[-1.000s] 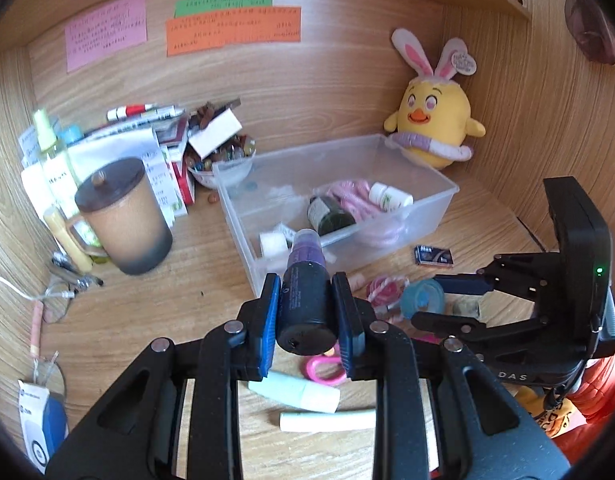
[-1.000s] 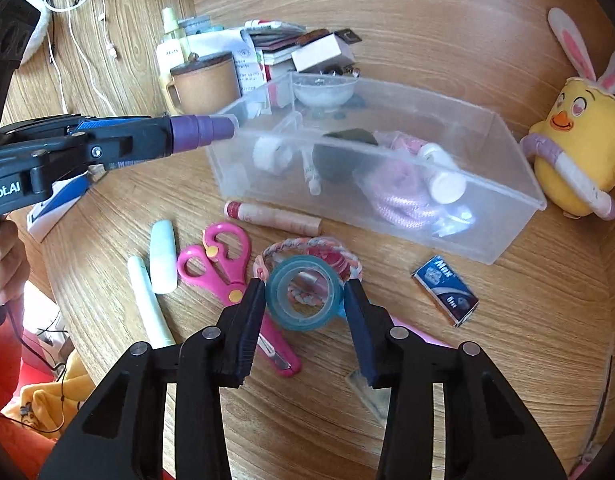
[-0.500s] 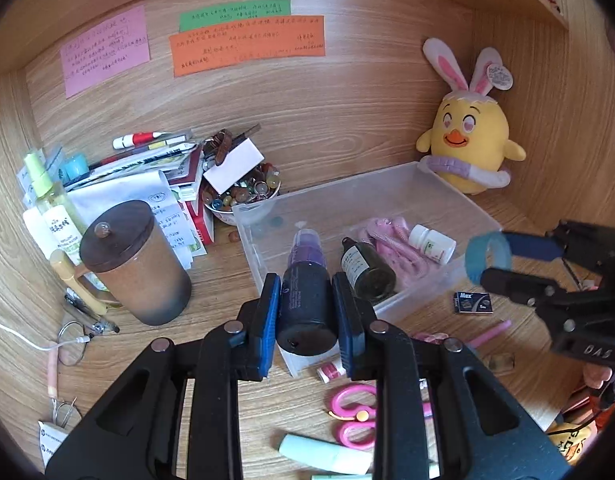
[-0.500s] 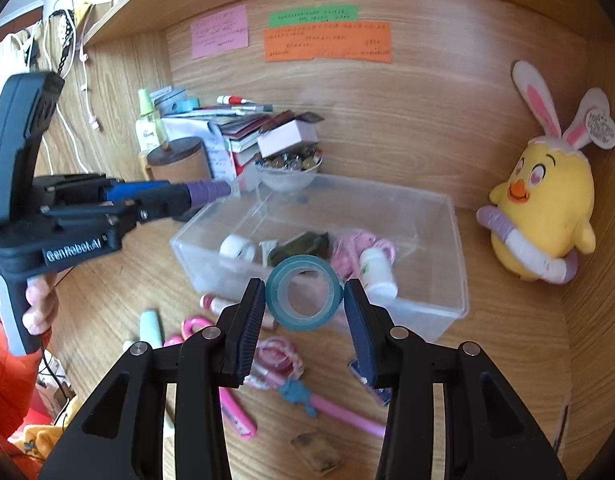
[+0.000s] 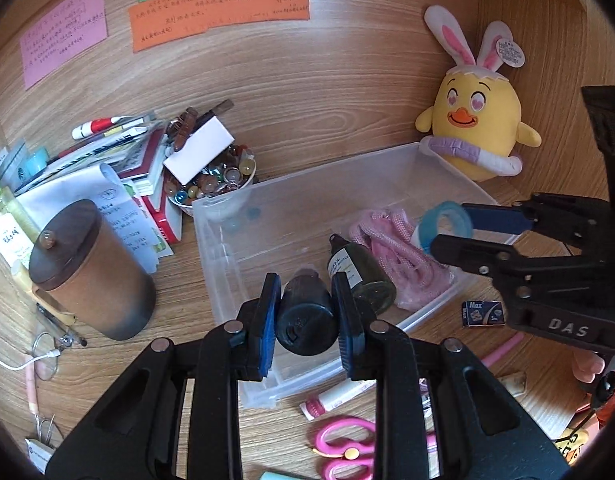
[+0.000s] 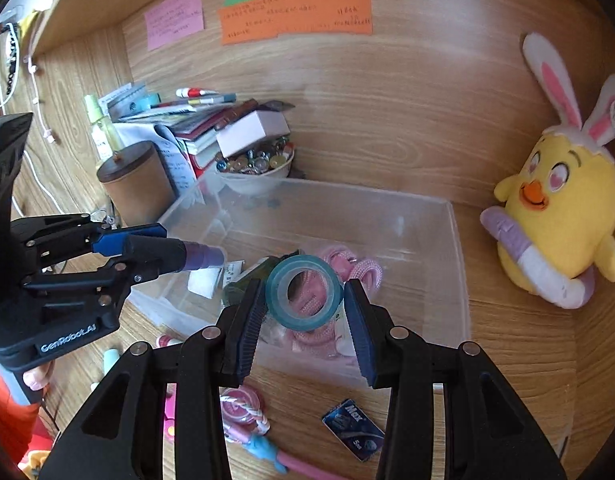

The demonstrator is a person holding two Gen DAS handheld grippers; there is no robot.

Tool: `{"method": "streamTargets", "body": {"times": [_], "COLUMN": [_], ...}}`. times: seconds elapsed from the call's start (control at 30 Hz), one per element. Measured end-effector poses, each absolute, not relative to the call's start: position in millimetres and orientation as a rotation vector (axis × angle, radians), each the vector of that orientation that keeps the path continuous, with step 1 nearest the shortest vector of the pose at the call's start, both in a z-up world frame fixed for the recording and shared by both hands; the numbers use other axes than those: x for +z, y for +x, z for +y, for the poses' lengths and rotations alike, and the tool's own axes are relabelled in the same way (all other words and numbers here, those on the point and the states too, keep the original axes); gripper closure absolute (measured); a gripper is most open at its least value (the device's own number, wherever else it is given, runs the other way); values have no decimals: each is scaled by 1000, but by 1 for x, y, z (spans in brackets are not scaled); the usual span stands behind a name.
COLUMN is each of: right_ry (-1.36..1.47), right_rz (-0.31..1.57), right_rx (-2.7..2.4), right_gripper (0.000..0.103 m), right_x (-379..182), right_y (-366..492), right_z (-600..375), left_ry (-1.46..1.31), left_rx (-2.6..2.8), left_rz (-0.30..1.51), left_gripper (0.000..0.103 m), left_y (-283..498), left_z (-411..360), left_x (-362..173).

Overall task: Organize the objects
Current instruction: 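Place the teal tape roll and allnighter spray into the clear box, open both grippers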

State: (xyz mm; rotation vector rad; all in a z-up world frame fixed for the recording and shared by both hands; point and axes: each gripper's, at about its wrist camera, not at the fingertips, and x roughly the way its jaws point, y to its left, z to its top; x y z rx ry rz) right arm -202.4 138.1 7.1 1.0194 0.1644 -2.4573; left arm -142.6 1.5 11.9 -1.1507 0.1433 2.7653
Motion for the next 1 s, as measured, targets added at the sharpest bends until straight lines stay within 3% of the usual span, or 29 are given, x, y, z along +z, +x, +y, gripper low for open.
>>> {"method": "streamTargets", "body": {"times": [0.43,0.7,0.87,1.0], "right_ry": [1100,1050,994,966], "right_rz": [201,239,270,257], "right_rx": [-2403,-2433,-2469,-2484], "right_gripper": [65,51,42,30], "right_x": [-14,-3,7,12], "right_y": [-214,-199,-180,-162], "right_z": [127,126,130,136], "left_ry": [-1216,-1152,-1108,-1093], "left_rx": [2707,2735,2776,2807], "left_rz": [126,100,74,69], "left_gripper": [75,45,17,7], "left_y": [-155,-134,-114,-96], "left_z": [8,4,-3,-7], "left_x": [-2,12,23,26]}}
